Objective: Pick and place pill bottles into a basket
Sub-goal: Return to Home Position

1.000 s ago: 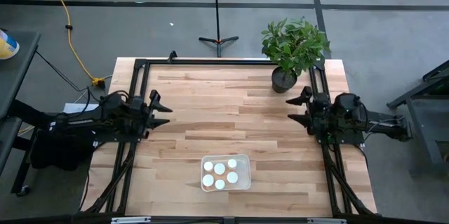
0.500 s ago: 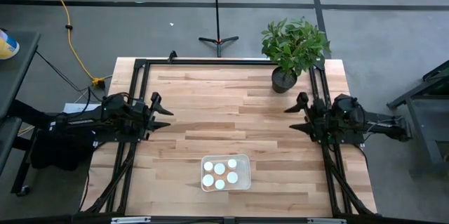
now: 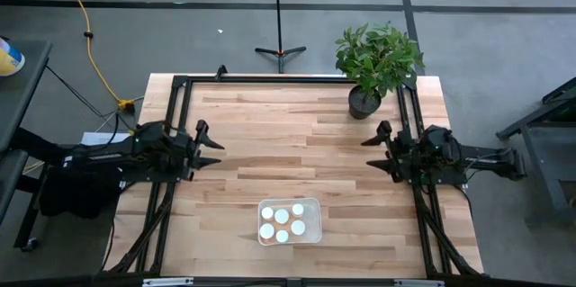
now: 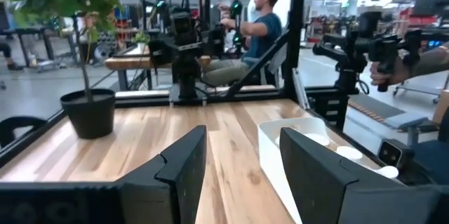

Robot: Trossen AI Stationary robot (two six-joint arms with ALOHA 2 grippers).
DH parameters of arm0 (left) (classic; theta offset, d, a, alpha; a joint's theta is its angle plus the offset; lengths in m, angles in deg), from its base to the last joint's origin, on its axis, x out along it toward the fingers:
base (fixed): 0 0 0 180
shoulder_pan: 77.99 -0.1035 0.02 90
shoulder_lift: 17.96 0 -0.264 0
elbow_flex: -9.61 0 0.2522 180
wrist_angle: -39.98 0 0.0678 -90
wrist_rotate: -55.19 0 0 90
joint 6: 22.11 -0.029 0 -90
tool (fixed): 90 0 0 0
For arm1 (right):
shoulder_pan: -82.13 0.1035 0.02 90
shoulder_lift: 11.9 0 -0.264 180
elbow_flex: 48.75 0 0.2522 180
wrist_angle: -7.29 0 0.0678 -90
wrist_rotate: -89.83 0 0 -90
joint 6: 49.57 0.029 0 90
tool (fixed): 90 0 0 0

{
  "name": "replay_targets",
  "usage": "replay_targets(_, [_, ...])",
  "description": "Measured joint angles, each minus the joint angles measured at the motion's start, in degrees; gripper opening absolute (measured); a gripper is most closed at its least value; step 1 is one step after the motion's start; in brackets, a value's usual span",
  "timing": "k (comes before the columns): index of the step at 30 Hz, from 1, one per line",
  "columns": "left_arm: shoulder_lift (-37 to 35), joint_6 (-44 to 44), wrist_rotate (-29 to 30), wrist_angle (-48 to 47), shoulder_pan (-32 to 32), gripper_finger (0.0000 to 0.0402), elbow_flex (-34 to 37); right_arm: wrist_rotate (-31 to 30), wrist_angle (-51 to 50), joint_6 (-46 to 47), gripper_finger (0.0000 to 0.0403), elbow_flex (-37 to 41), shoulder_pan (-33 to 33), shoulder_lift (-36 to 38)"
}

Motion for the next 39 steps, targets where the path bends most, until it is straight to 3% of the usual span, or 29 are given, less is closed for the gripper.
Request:
replay_targets(5, [0.01,0.48,-0.95,6.25,0.01,0.0216,4.31,-1.67,-0.20,0.02,0.0291,0.00,0.00,0.01])
replay_targets(14, [0.52,0.34,0.49,11.17,0.00,0.0216,4.54,-2.74,-0.42,0.40,0.0291,0.02,0.00,0.01])
replay_targets(21, [0.54,2.41,-2.54,8.35,0.00,0.0216,4.56,-6.49,-3.30,4.55,0.0291,0.02,0.00,-0.01])
replay_targets(39, [0.55,4.98,-2.44,6.71,0.02,0.0216,4.60,-6.41,-6.21,6.87,0.0291,0.06,0.00,-0.01])
